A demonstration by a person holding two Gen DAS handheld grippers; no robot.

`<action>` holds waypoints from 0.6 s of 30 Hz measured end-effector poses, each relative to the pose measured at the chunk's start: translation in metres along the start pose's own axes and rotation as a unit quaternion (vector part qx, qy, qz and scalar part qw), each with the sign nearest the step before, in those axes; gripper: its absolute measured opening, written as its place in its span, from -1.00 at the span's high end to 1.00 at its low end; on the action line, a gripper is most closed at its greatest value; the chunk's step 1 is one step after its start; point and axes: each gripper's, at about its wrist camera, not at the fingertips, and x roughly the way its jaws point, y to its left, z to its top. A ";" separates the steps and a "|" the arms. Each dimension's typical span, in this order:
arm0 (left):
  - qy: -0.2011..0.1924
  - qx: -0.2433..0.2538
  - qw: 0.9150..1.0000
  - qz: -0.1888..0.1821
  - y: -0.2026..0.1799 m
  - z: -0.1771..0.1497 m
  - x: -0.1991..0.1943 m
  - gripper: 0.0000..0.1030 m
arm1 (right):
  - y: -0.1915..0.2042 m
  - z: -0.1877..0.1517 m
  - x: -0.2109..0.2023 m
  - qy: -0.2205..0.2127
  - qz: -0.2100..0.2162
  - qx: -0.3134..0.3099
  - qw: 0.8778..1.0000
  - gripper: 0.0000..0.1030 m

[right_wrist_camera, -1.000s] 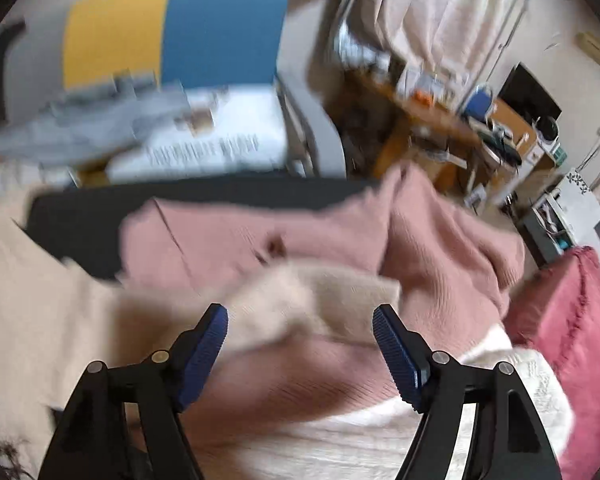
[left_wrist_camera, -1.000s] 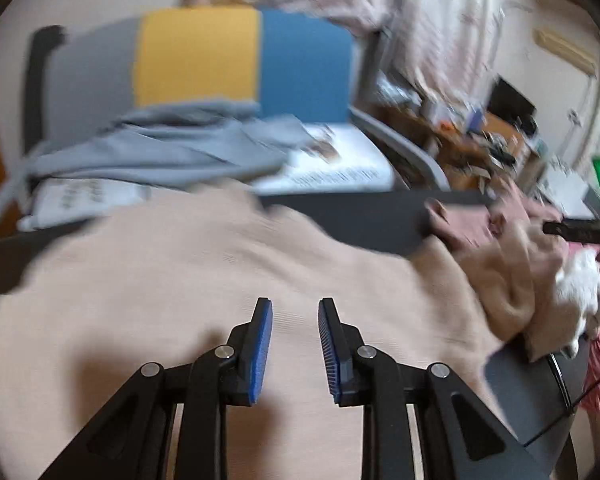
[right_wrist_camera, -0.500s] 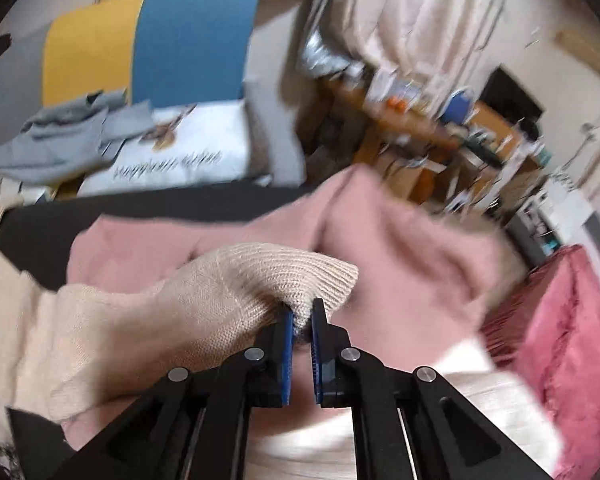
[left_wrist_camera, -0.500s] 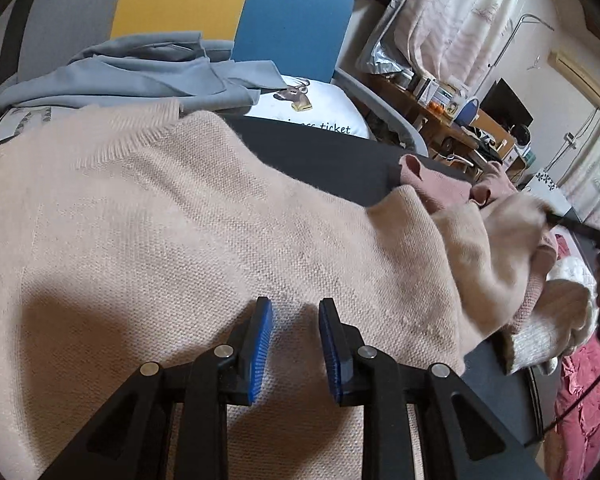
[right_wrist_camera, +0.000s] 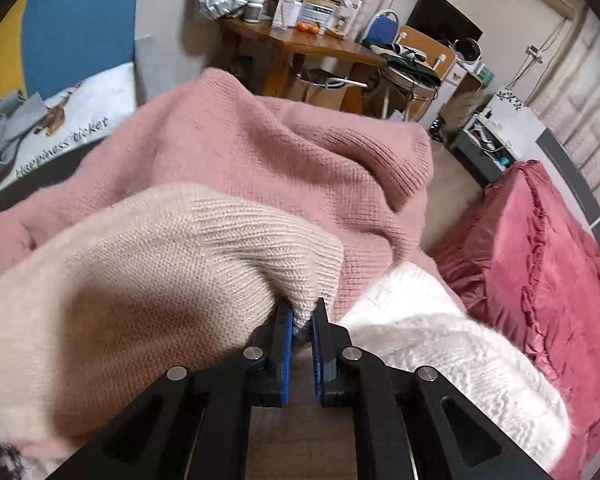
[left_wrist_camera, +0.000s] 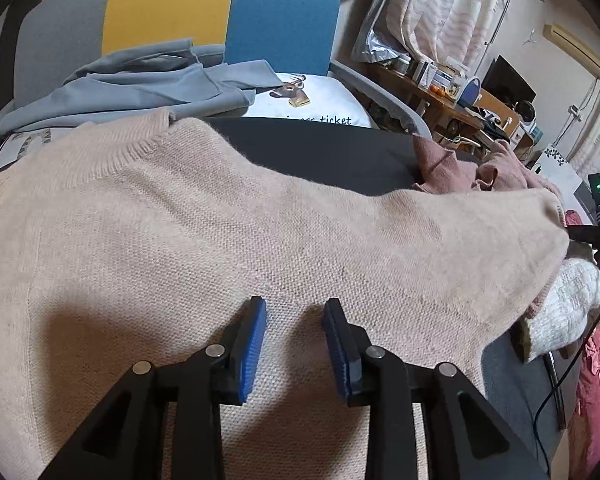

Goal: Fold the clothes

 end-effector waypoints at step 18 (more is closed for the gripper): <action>-0.019 -0.083 0.993 0.082 0.091 -0.053 -0.092 0.38 | 0.248 -0.070 -0.160 -0.097 0.285 -0.156 0.941 0.27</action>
